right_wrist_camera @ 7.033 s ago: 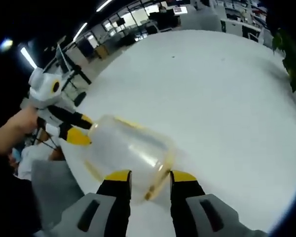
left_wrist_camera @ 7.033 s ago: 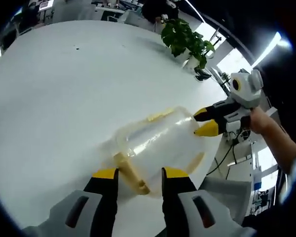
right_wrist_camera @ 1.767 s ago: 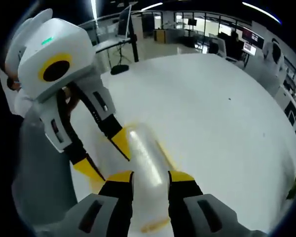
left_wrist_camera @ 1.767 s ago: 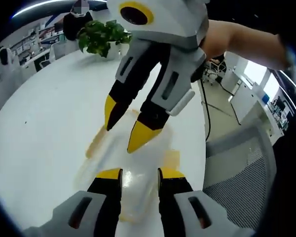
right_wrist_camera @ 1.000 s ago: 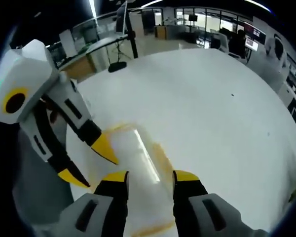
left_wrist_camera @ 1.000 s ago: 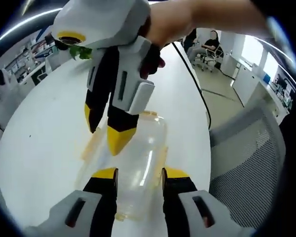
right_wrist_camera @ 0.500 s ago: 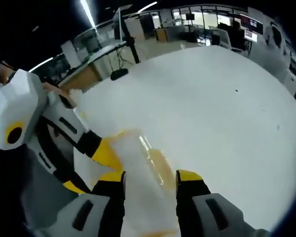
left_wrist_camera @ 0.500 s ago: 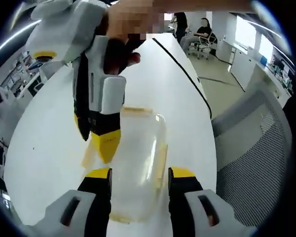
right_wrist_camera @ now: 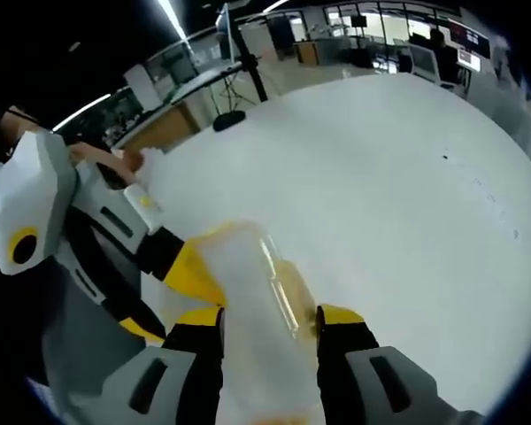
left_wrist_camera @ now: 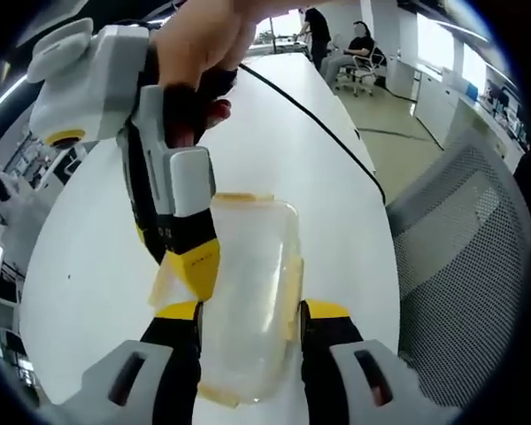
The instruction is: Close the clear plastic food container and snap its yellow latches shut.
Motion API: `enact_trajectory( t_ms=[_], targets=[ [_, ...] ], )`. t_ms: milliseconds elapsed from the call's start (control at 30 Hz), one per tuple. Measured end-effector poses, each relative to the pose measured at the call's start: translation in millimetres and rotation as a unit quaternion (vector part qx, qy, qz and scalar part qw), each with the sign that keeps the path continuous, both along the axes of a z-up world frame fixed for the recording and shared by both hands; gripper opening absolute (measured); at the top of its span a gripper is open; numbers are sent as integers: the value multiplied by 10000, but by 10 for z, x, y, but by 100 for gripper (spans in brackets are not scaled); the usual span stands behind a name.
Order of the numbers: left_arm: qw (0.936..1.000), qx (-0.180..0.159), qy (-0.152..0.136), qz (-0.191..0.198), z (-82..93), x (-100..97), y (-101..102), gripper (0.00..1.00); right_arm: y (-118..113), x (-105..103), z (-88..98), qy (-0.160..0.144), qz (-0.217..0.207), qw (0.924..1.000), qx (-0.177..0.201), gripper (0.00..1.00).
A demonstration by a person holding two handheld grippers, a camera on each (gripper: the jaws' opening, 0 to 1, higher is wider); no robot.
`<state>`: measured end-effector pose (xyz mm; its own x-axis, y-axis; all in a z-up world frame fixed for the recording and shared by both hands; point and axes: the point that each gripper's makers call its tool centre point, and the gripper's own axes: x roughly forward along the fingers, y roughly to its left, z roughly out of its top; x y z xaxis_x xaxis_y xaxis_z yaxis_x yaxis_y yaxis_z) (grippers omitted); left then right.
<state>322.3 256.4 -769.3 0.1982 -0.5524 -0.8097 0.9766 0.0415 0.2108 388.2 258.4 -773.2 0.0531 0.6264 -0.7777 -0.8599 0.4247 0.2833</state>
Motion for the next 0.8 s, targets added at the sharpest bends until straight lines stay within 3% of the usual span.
enact_trajectory(
  t_ms=[200, 633, 800],
  targets=[
    [9997, 103, -145, -163, -15, -18, 3, 44, 8, -22, -19, 140, 121, 9998, 20, 40],
    [9996, 131, -217, -84, -28, -13, -10, 43, 8, -28, -17, 231, 328, 9992, -68, 36],
    [9994, 219, -239, -124, -36, -18, -9, 42, 12, 61, 6, 398, 99, 9991, 107, 26]
  ],
)
